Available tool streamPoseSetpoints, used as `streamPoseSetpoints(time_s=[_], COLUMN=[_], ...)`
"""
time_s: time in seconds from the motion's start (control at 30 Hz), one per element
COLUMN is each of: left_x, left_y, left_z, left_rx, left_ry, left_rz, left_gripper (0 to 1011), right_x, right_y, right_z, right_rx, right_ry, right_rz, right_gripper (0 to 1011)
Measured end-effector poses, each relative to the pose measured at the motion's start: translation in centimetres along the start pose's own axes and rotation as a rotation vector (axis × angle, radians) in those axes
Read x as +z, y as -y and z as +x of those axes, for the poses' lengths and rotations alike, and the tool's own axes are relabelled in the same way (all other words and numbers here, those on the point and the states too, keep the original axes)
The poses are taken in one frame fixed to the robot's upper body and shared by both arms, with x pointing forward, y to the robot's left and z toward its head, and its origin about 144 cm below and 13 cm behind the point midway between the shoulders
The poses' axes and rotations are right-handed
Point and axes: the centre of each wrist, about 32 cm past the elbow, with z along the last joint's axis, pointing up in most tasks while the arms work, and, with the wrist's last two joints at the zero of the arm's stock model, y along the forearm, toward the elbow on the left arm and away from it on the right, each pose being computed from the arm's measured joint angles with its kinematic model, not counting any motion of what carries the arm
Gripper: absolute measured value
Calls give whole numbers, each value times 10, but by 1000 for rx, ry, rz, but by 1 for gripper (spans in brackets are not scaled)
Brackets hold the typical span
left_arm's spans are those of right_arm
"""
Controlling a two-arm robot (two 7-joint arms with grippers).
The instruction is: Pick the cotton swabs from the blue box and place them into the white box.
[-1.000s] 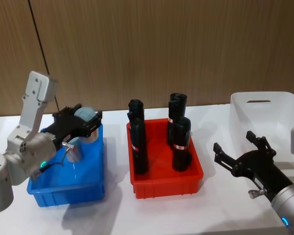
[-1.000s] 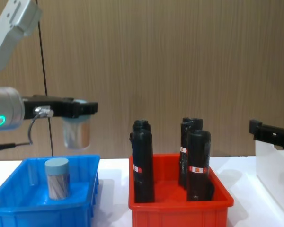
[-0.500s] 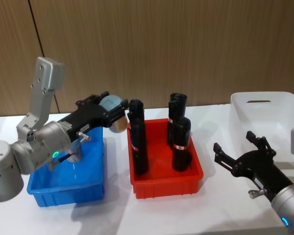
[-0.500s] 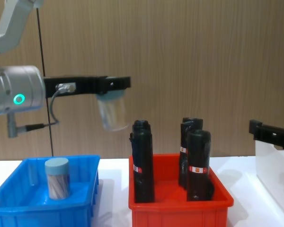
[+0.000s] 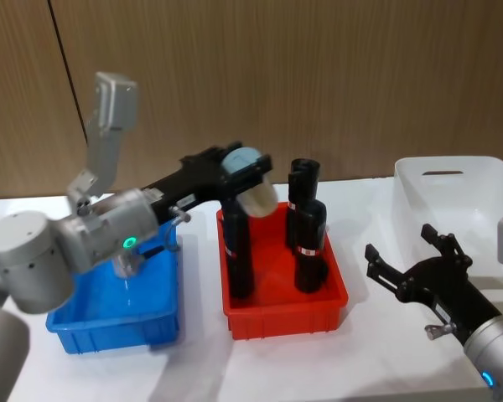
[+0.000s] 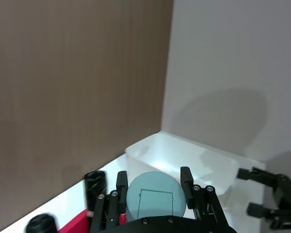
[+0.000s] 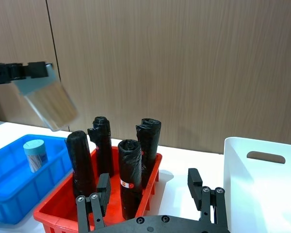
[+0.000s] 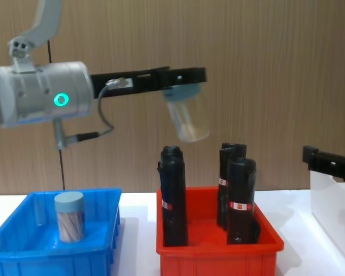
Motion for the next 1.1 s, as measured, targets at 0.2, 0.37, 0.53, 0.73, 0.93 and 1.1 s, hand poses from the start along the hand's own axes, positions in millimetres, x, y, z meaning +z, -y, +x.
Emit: streamPoseSetpoints(time_s=[0.2,0.37,0.53,0.73,0.93,1.1], left_x=[6,12,18,24,28,30], left_y=[24,42,56,69,77,81], left_z=[4,6,7,7,7,7], left_rx=[-94,-146,-182,-216,-235,-246], left_ry=[-36,-47,-45,-40,-35,-33], left_rz=[15,42,72,108,127,140], left_gripper=[669,669,669,669,669,669], right_x=[0,0,0,0,0,0], right_y=[0,0,0,0,0,0], right_z=[0,0,0,0,0,0], right_rx=[0,0,0,0,0,0], right_ry=[0,0,0,0,0,0], right_rz=[0,0,0,0,0,0], right_gripper=[1002,1001,1002,1002,1002,1002])
